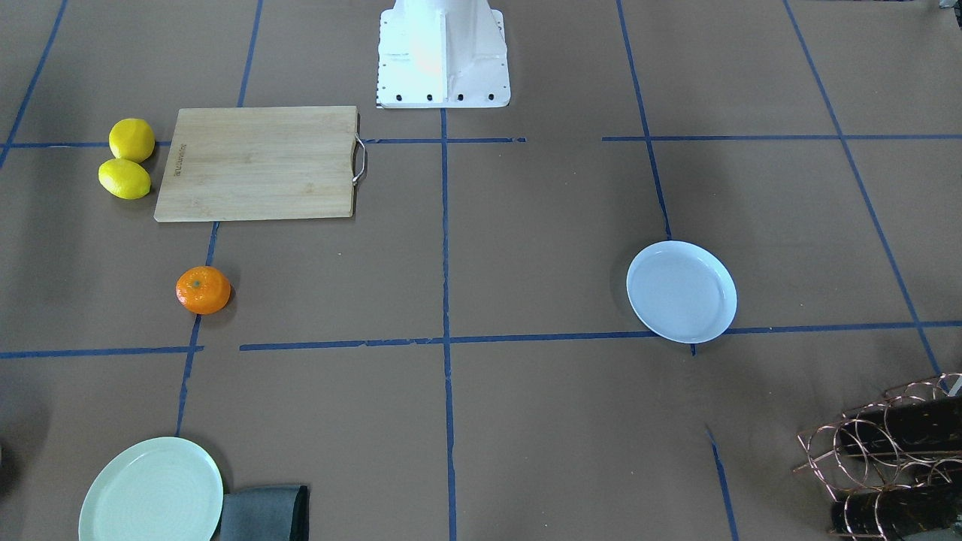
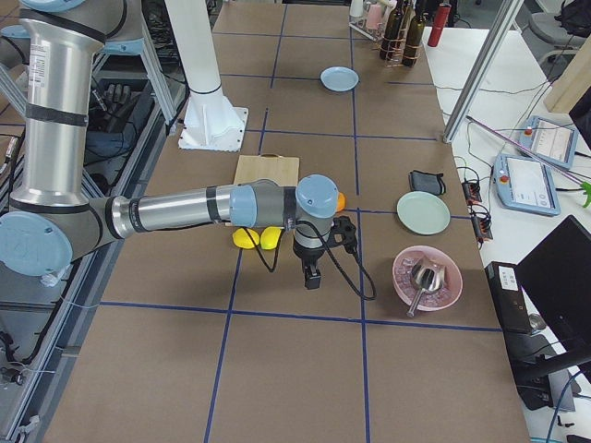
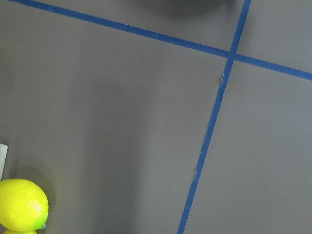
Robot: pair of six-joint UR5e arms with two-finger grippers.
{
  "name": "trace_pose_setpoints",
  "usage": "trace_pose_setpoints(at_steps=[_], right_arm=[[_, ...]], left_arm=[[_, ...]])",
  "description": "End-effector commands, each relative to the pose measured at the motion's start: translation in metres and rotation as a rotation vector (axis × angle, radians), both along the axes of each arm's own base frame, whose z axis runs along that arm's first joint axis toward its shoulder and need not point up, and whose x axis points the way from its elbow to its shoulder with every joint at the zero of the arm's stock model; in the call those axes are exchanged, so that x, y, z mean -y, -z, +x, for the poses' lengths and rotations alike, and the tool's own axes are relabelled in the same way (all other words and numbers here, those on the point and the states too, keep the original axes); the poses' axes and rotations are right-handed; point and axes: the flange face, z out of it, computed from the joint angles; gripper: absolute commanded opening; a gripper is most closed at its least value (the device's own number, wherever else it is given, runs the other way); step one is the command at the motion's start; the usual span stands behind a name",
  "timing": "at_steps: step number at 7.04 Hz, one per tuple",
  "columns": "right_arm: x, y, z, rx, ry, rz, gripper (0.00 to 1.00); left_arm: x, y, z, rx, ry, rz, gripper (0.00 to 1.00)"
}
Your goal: Pick orange to plate
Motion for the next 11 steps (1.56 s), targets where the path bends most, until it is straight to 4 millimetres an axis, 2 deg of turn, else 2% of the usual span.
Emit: trace_pose_setpoints(at_steps=[1,2,3,4,5,6,7,9,10,11], right_arm=[[0.0,-0.004,0.0,0.002,-0.001,-0.008,1.0],[-0.001,-0.009,0.0,0.0,-0.001,-0.018,1.0],[0.0,-0.01,0.0,0.002,-0.001,-0.016,1.0],[0.0,-0.009,0.0,0.002,0.001,-0.011,1.0],[0.001,-0.007,0.0,0.003,0.003,-0.004,1.0],[0.002,-0.006,0.0,0.003,0.001,-0.005,1.0],[0.002,-0.005,-0.001,0.004,0.0,-0.003,1.0],[-0.002,-0.01,0.0,-0.002,0.001,-0.004,1.0],[0.007,-0.01,0.001,-0.014,-0.012,0.008,1.0],[0.007,-0.006,0.0,-0.004,-0.022,0.002,1.0]], left_arm=[[0.003,0.002,0.002,-0.013,-0.007,0.013,1.0],[0.008,0.008,0.023,-0.067,-0.043,0.068,1.0],[0.002,0.02,0.112,-0.174,-0.16,0.058,1.0],[-0.006,0.038,0.171,-0.202,-0.141,-0.017,1.0],[-0.008,0.044,0.191,-0.214,-0.074,-0.042,1.0],[-0.012,0.045,0.22,-0.149,0.015,-0.079,1.0],[-0.016,0.039,0.249,-0.11,0.053,-0.104,1.0],[0.013,0.029,0.273,-0.109,0.063,-0.122,1.0],[0.017,0.025,0.287,-0.102,0.048,-0.133,1.0],[0.023,0.026,0.304,-0.092,0.038,-0.134,1.0]])
